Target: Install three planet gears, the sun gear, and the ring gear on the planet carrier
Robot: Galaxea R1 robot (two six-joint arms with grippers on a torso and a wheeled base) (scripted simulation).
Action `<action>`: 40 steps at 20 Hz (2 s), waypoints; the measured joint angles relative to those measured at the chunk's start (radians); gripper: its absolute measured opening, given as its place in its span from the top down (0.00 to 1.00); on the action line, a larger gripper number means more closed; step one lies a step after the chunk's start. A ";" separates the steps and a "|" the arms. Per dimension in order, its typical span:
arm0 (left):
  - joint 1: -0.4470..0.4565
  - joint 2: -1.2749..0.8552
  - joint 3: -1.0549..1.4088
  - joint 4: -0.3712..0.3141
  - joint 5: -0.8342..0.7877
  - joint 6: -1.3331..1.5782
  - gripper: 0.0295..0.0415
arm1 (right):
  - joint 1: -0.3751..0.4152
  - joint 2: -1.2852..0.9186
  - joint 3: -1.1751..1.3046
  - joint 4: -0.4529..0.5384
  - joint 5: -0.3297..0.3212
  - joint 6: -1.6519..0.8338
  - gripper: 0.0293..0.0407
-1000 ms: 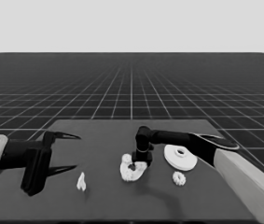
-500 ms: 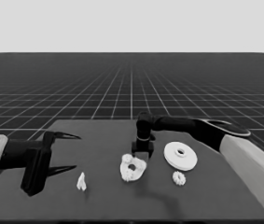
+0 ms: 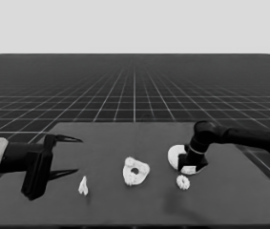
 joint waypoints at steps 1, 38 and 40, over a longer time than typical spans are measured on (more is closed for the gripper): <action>0.000 0.000 0.000 0.000 0.000 0.000 0.25 | -0.090 0.012 -0.032 -0.090 0.036 -0.015 0.19; 0.000 0.000 0.000 0.000 0.000 0.000 0.25 | 0.022 0.729 -0.598 0.018 -0.028 0.128 0.86; 0.000 0.000 0.000 0.000 0.000 0.000 0.25 | 0.022 0.737 -0.613 0.018 -0.027 0.122 0.86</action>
